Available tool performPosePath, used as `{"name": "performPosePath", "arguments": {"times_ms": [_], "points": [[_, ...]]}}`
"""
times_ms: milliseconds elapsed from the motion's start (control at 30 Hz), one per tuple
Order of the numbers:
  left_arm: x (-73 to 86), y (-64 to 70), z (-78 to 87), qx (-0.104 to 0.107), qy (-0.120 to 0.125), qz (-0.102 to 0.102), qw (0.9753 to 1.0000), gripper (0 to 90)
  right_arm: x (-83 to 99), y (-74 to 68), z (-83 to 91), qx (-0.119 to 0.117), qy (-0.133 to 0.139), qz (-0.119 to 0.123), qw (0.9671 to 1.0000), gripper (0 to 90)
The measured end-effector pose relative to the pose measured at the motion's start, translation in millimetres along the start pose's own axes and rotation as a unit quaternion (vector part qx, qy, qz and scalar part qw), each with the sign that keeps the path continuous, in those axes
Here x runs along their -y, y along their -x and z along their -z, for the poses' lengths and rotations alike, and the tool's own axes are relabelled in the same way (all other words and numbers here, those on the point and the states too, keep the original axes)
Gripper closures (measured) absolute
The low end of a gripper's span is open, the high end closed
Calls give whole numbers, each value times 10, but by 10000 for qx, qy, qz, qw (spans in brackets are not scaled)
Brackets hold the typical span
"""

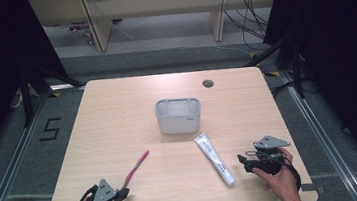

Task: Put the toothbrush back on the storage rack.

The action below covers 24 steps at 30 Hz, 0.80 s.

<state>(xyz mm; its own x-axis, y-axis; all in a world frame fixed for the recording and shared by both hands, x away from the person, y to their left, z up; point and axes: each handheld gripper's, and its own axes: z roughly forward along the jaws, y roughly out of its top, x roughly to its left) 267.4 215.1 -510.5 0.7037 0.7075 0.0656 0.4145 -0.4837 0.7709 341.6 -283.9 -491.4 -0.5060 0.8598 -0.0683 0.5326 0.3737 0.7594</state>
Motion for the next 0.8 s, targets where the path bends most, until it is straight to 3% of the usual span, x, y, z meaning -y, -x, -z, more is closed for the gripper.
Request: {"name": "performPosePath", "arguments": {"times_ms": [67, 100, 200, 233, 300, 367, 400, 467, 500, 567, 667, 700, 800], "points": [[-2, -29, 10, -26, -100, -133, 9999, 897, 0, 3, -9, -56, 14, 39, 10000, 245], [1, -12, 8, -13, -56, 24, 10000, 897, 0, 5, -8, -67, 4, 53, 10000, 245], [7, -42, 0, -19, -59, -60, 10000, 897, -2, -11, -2, -64, -64, -26, 10000, 246], [11, -29, 2, -22, -104, 40, 9999, 897, -1, -11, -1, -59, -66, -25, 10000, 246], [10, -56, -1, -56, -159, -107, 9998, 897, -2, -11, -1, -68, -66, -24, 10000, 246], [17, -49, -2, -66, -182, -5, 9998, 897, -2, -11, -1, -65, -65, -27, 10000, 247], [17, -71, -12, -97, -149, -105, 9998, 897, -1, -10, -1, -65, -65, -22, 10000, 247], [26, -63, -12, -107, -182, 26, 9998, 897, -2, -11, -2, -25, -38, -19, 10000, 248], [22, -92, -8, -138, -238, -120, 9996, 897, -2, -12, -3, -31, -39, -19, 10000, 248], [26, -71, -25, -162, -134, 97, 9997, 897, -2, -13, -2, -34, -47, -30, 10000, 248], [24, -109, -12, -165, -321, -83, 9993, 897, 0, -13, -6, -20, -25, -27, 10000, 248], [31, -99, -24, -170, -254, 17, 9995, 897, 0, -14, -5, -21, -34, -29, 10000, 248], [32, -114, -30, -209, -275, -15, 9994, 897, 0, -14, -5, -24, -37, -31, 10000, 248]]}}
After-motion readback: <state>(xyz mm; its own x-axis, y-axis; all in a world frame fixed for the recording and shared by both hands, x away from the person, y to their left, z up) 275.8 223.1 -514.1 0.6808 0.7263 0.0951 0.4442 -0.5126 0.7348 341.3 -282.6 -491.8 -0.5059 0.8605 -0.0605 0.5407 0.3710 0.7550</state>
